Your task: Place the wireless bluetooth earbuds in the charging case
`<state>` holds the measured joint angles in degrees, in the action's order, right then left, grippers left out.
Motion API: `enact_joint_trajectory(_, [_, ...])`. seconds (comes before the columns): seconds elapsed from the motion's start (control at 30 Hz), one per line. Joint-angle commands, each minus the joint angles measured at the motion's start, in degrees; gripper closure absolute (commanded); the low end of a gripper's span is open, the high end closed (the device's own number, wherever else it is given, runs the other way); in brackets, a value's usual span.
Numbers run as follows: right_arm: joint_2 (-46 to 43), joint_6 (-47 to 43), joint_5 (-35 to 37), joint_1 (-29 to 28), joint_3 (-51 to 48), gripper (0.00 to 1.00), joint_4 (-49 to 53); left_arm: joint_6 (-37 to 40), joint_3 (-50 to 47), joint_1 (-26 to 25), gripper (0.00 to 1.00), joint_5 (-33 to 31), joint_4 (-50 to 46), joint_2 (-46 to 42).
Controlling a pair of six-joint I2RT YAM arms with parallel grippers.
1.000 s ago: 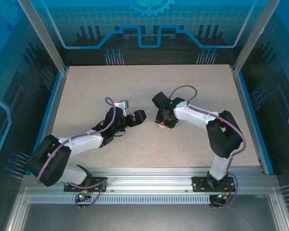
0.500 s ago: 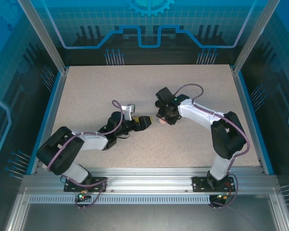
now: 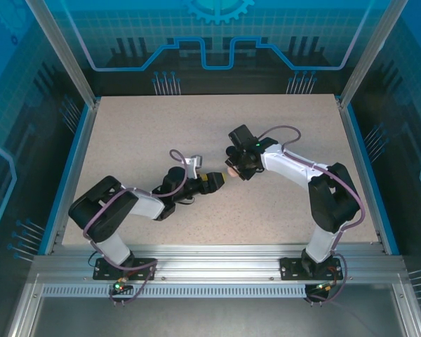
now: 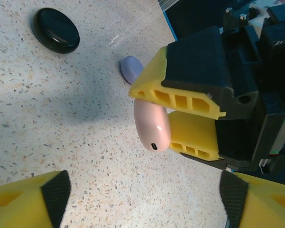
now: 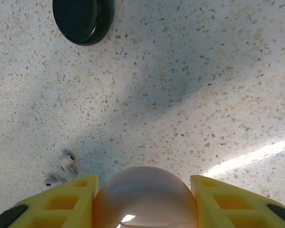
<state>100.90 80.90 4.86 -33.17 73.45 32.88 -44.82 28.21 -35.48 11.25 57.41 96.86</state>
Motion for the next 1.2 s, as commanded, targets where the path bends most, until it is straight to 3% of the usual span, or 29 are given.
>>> enact_joint_trajectory(0.0, [-0.3,2.7,-0.6,-1.0,1.9,0.58,-0.5,-1.7,-0.1,-0.8,0.21,-3.4,5.2,1.8])
enact_joint_trajectory(0.17, [-0.3,3.2,-0.4,-2.1,2.6,0.58,-0.8,-3.2,1.0,-1.1,0.29,-5.2,6.5,3.8])
enact_joint_trajectory(1.17, [0.1,3.9,-0.4,-4.3,3.2,0.59,-1.5,-7.7,6.7,-2.3,0.51,-10.4,10.8,11.2])
